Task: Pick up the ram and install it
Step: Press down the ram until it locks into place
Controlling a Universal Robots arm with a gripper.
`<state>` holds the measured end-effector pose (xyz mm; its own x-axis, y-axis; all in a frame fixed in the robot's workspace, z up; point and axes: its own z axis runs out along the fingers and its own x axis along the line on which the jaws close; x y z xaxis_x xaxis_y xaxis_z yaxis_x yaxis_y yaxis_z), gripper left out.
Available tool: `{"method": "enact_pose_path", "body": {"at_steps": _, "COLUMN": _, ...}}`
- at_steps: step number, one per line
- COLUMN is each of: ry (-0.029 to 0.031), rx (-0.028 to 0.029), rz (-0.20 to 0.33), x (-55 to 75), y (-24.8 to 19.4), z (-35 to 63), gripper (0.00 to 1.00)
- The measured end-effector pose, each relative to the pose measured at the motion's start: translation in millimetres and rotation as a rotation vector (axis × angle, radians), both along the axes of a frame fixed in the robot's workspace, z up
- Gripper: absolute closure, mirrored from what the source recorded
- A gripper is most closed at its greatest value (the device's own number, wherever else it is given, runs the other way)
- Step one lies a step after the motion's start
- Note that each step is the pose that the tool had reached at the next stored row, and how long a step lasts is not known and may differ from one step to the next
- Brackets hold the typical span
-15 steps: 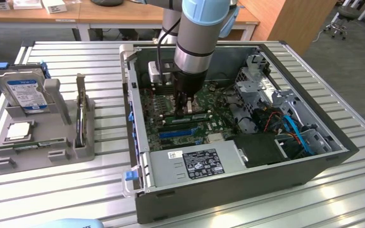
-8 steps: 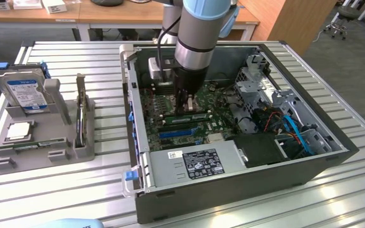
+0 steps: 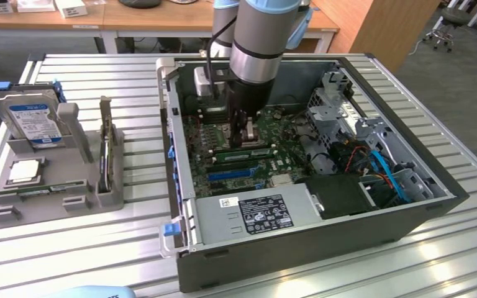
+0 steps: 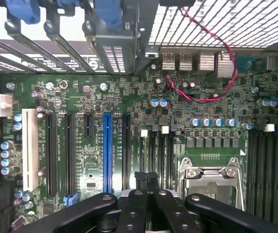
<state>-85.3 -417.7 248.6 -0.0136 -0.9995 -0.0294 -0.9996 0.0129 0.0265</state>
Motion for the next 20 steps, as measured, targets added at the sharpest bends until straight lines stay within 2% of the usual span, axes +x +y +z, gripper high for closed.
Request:
{"method": "enact_pose_path", "body": {"at_steps": 6, "ry": 0.0001, "rx": -0.0006, "rz": 0.000, "x": 0.0, "y": 0.0, "z": 10.2, "gripper": 0.90}}
{"method": "enact_pose_path", "body": {"at_steps": 15, "ry": 0.0002, "rx": -0.0008, "rz": 0.000, "x": 1.1, "y": 0.0, "z": 10.9, "gripper": 0.90}}
{"method": "enact_pose_path", "body": {"at_steps": 20, "ry": 0.0000, "rx": -0.0005, "rz": 0.000, "x": 10.5, "y": 0.0, "z": 10.7, "gripper": 0.90}}
